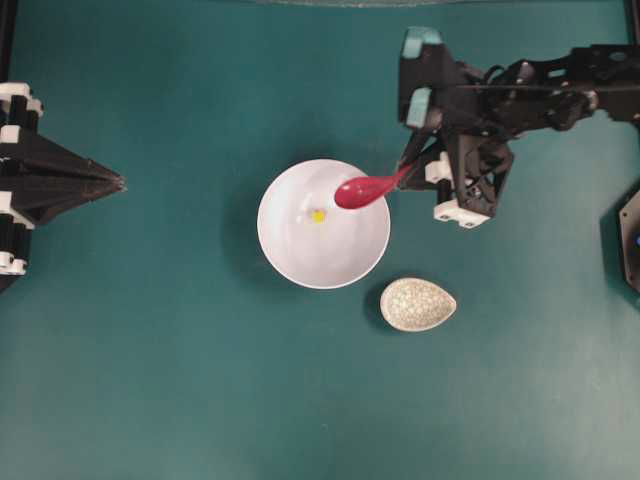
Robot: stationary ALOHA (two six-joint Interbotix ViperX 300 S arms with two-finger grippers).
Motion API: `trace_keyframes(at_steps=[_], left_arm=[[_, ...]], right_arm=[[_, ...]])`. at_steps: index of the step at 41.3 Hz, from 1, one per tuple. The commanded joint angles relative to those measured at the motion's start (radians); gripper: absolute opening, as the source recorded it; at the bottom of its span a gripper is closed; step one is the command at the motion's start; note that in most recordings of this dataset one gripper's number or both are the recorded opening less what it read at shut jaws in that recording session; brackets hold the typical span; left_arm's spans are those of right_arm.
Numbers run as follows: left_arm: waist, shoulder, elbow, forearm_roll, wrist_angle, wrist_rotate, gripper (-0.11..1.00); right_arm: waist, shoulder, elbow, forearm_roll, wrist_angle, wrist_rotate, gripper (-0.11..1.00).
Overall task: Scoop the yellow hexagonal prism block from the bowl with a spoon using the right arm.
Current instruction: 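Carry the spoon over the white bowl with the right gripper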
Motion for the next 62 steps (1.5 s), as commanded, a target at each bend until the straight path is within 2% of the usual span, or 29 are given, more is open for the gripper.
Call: trace_keyframes(at_steps=[1, 29, 54, 62], left_arm=[[-0.002, 0.003, -0.026, 0.002, -0.006, 0.002, 0.07], [-0.002, 0.005, -0.026, 0.008, -0.005, 0.003, 0.07], [0.0, 0.003, -0.026, 0.008, -0.005, 0.003, 0.07], [0.0, 0.003, -0.026, 0.006, -0.005, 0.002, 0.07]], right_arm=[[-0.002, 0.0, -0.025, -0.005, 0.006, 0.002, 0.25], [0.043, 0.098, -0.037, -0.006, -0.054, -0.003, 0.25], [0.044, 0.166, -0.071, -0.005, -0.067, -0.003, 0.25], [0.046, 0.183, -0.078, -0.005, -0.107, -0.002, 0.25]])
